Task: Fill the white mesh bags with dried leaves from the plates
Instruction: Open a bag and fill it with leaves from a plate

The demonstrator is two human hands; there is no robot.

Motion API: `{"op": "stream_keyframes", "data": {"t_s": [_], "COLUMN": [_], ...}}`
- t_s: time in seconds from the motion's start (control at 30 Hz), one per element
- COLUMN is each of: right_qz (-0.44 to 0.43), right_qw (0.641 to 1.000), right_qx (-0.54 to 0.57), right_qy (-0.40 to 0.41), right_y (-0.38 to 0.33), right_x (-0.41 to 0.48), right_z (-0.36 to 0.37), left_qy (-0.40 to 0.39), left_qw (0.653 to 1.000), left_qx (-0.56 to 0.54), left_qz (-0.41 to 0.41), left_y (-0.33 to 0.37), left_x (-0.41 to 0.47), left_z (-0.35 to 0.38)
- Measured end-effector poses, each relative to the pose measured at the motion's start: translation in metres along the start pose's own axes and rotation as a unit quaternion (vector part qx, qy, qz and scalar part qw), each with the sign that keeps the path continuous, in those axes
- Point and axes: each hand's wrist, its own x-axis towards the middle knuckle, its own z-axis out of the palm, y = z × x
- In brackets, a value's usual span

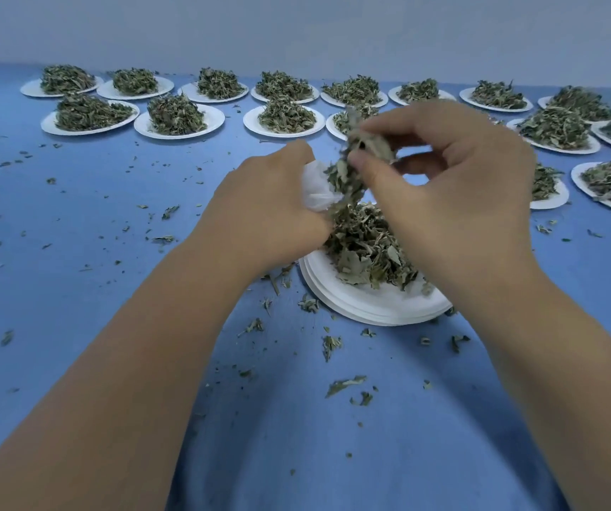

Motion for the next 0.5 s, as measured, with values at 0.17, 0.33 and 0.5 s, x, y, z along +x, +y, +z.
{"op": "stream_keyframes", "data": {"t_s": [0.17, 0.33, 0.5], "right_qz": [0.026, 0.028, 0.034], "right_qw": [0.993, 0.986, 0.982], "right_qx": [0.090, 0.157, 0.186], "right_qy": [0.078, 0.053, 0.026], "right_y": [0.006, 0.003, 0.001], "right_x": [0.008, -0.001, -0.010], "right_z": [-0.010, 0.000, 0.009], "left_qy": [-0.078, -0.126, -0.116], "left_qw": [0.994, 0.985, 0.980], "left_qx": [-0.077, -0.115, -0.160], "left_qz": [-0.014, -0.005, -0.007], "left_y": [0.003, 0.012, 0.015], "left_x": [-0.004, -0.007, -0.008], "left_z": [-0.005, -0.007, -0.009]}}
